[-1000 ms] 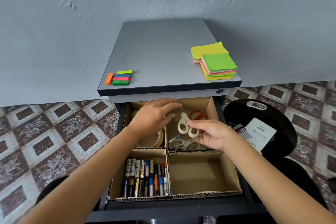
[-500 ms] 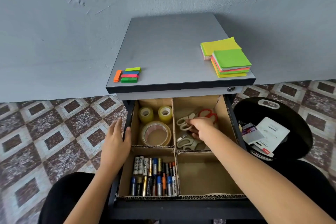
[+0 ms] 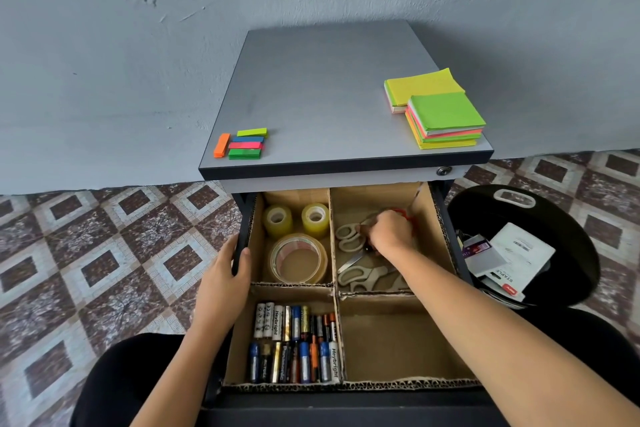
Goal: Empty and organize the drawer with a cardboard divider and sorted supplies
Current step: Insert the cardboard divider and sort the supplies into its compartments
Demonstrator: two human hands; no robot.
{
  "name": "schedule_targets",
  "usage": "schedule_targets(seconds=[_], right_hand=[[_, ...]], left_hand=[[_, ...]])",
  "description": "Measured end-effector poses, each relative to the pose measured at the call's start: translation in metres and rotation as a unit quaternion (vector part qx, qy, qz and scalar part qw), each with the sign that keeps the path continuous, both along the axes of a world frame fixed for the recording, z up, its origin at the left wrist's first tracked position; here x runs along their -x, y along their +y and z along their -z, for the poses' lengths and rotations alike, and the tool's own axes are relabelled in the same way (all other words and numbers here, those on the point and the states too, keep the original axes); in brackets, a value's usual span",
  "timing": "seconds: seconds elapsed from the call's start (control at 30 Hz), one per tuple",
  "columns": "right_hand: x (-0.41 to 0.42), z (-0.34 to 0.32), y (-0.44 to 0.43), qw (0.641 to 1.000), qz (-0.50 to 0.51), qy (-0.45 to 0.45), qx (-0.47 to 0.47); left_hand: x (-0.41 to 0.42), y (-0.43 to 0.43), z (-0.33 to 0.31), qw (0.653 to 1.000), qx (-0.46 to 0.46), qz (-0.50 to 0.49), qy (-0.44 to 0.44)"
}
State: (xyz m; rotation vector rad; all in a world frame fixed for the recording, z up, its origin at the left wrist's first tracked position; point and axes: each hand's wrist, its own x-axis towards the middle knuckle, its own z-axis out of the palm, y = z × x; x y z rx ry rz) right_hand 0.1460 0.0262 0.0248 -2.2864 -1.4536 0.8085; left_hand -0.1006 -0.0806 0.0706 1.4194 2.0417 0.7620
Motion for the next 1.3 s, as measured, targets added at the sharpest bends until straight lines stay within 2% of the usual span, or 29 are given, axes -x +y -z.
schedule_targets(seconds=[0.07, 0.23, 0.37, 1.1, 1.2, 1.3], right_hand=[[-0.002, 0.001, 0.0, 0.999, -0.031, -0.016, -0.01], [-0.016, -0.003, -0.001, 0.996, -0.09, 0.028, 0.001], [-0.022, -0.001, -0.006, 0.991, -0.134, 0.023, -0.017], [-0.022, -0.021, -0.023, 0.987, -0.141, 0.038, -0.061], [-0.025, -0.033, -0.032, 0.985, -0.146, 0.063, -0.071], [-0.031, -0.057, -0.043, 0.98, -0.141, 0.103, -0.094]], left_hand=[[-0.001, 0.0, -0.001, 1.0, -0.001, -0.002, 0.001], [-0.002, 0.0, -0.002, 1.0, -0.007, -0.006, -0.005], [-0.001, 0.0, 0.0, 1.0, -0.01, -0.008, -0.015], [-0.001, -0.002, -0.004, 1.0, 0.001, -0.002, -0.012], [0.0, 0.0, -0.004, 1.0, 0.005, 0.008, 0.009], [-0.005, 0.001, -0.011, 0.997, -0.055, 0.015, 0.058]])
